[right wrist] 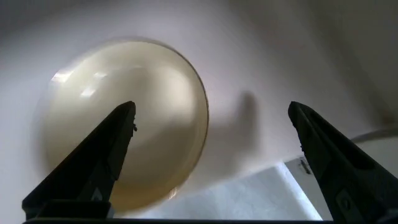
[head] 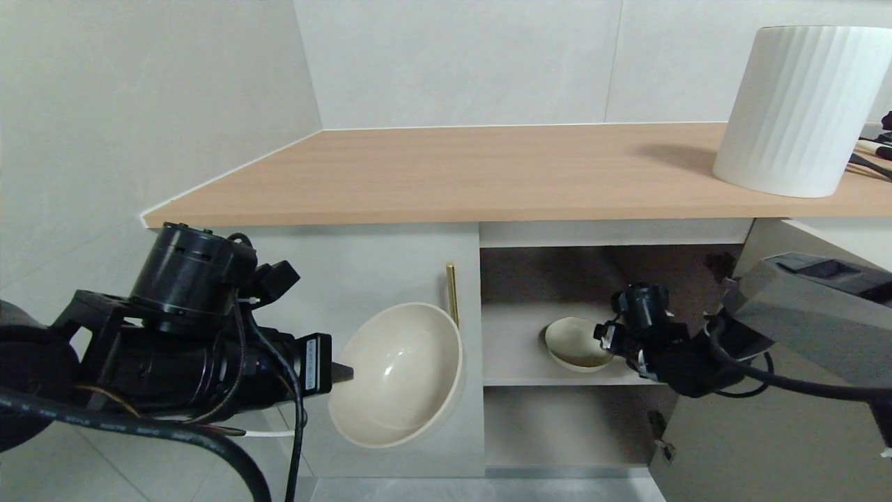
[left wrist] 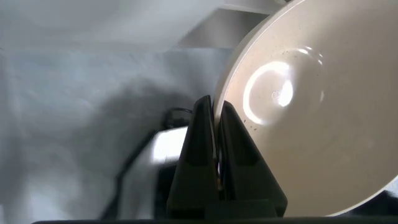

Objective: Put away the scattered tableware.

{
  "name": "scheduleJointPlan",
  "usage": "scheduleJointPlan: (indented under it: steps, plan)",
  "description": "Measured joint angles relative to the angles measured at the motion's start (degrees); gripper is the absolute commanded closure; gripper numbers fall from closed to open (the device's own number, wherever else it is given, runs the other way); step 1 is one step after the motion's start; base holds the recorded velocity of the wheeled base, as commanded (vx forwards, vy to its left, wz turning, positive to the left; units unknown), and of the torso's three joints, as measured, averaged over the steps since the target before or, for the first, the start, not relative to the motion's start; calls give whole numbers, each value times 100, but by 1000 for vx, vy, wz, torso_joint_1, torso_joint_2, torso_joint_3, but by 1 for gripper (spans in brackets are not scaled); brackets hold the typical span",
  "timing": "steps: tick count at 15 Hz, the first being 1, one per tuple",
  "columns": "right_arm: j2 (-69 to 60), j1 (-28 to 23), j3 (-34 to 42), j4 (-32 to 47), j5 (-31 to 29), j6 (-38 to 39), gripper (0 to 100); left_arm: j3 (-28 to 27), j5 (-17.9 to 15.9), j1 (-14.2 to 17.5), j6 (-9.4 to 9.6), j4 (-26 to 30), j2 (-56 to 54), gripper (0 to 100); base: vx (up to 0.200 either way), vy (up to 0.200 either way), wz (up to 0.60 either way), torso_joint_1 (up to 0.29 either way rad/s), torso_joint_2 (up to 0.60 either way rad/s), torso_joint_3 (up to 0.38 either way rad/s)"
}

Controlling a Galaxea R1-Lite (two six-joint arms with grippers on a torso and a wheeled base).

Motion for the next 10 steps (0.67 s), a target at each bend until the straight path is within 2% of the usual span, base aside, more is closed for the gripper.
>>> scheduleJointPlan:
  steps: [2, 4, 8, 10]
  plan:
    - [-510, 30, 661, 4, 230, -564, 0, -43, 57, -218, 77, 2, 72, 100, 0, 0, 0, 0, 0, 0]
    - [-914, 163, 1122, -12, 288, -991, 0, -152, 282, -424, 83, 16, 238, 100, 0, 0, 0, 0, 0, 0]
    - [-1908, 791, 1635, 305, 616, -1075, 0, -277, 1481, -1009, 63, 38, 976, 100, 0, 0, 0, 0, 0, 0]
    - [-2531, 1285, 1744, 1035, 1015, -1048, 0, -301, 1659, -1167, 28, 43, 1274, 100, 0, 0, 0, 0, 0, 0]
